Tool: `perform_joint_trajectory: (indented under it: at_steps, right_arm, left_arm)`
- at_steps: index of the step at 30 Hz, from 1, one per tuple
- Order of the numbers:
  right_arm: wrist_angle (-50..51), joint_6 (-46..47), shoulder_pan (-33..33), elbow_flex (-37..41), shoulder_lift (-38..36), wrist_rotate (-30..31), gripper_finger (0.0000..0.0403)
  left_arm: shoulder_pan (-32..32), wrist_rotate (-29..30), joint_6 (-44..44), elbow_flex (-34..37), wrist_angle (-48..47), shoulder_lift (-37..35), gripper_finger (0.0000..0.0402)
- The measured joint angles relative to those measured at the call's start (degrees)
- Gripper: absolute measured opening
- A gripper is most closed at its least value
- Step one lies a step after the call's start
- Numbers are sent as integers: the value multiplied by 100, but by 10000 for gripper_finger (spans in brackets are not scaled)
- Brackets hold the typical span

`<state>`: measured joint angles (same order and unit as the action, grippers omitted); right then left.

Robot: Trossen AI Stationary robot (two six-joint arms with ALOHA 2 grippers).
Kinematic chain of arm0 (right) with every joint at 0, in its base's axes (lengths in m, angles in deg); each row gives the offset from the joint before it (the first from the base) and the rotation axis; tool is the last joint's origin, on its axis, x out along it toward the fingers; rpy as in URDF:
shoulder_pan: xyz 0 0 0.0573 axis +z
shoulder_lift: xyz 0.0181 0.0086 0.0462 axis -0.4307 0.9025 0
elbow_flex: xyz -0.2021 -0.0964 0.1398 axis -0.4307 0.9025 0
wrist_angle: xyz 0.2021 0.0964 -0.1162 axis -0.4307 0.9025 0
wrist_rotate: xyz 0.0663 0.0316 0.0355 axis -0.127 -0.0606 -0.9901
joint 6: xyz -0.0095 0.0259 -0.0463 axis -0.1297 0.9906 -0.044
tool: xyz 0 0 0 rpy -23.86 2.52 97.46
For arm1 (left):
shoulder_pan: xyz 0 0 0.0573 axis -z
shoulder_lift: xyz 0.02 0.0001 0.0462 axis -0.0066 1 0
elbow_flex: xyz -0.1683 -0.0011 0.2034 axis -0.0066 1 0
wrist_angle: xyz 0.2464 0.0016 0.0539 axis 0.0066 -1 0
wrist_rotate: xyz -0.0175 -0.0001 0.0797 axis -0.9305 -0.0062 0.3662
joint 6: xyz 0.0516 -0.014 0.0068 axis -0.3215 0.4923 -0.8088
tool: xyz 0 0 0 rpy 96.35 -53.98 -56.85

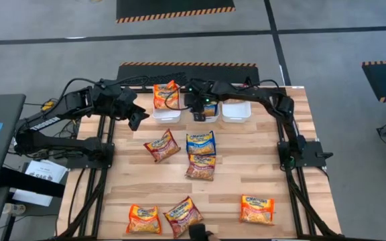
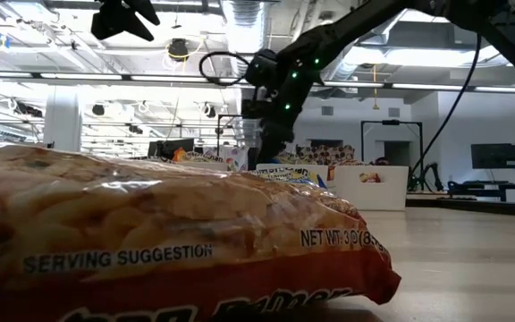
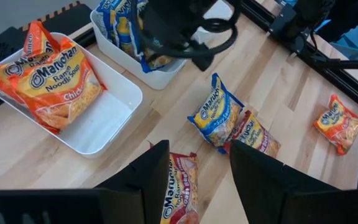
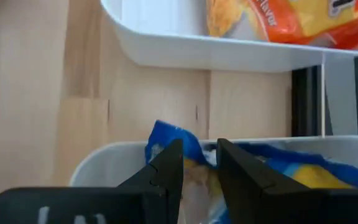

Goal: Sort Maruchan noodles
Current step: Put the bottom blue noodle soup pack into the middle white bin

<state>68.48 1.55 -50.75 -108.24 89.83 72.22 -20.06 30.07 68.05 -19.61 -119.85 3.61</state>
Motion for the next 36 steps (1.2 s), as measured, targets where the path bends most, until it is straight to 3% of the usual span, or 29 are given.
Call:
perform_joint_trajectory:
  at_steps: [11, 20, 36]
  right_arm:
    - [493, -37, -2, -1, 68, 294, 121]
    - [428, -206, 75, -1, 61, 1393, 121]
    - [828, -367, 275, 9, -241, 1303, 121]
  left_arm:
    - [-1, -1, 4, 0, 4, 0, 156]
    - [1, -1, 4, 0, 4, 0, 156]
    - [-1, -1, 7, 0, 4, 0, 156]
